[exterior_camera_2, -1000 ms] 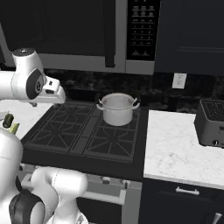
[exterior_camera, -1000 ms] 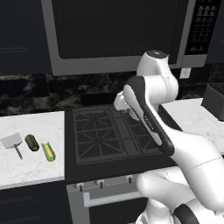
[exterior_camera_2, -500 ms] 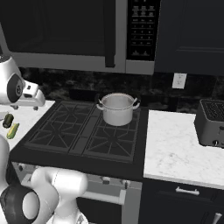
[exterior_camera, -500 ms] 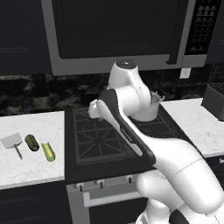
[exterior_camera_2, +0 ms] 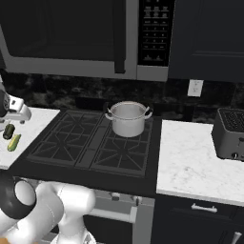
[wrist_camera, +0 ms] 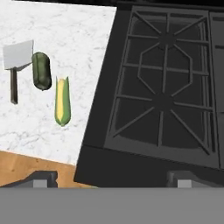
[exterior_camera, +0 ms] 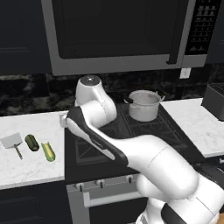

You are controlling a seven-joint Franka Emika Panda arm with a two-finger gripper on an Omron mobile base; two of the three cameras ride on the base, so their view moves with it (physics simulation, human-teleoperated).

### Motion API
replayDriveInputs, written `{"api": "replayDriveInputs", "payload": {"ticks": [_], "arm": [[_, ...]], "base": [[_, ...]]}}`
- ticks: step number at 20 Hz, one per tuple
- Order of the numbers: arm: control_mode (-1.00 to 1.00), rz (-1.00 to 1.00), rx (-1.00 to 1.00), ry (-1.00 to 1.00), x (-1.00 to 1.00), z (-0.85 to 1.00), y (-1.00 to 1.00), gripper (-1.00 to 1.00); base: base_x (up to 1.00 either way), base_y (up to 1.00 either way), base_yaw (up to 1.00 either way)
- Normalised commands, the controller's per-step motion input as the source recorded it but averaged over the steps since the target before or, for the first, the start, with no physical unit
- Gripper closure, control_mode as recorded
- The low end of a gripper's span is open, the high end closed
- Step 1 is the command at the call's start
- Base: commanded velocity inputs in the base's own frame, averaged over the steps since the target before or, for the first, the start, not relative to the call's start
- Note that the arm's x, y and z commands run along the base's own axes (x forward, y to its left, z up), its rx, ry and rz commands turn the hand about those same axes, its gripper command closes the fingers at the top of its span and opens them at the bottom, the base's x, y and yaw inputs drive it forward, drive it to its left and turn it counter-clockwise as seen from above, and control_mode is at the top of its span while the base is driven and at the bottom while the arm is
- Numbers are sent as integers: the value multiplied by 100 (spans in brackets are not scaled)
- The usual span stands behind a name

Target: Put the corn and cucumber in the pot. Retrieve the spatula and lightly stir the vegetables in the pot.

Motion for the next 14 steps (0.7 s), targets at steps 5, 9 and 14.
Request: {"api": "replayDriveInputs", "payload": {"ticks": [5, 9, 14], "arm": [[-100, 0, 0, 2, 48, -45, 71, -100], [-100, 0, 0, 7, 42, -51, 58, -100], [-100, 0, 0, 13, 37, -48, 44, -100]], "base": [[0, 0, 0], [0, 0, 0], [0, 0, 0]]}}
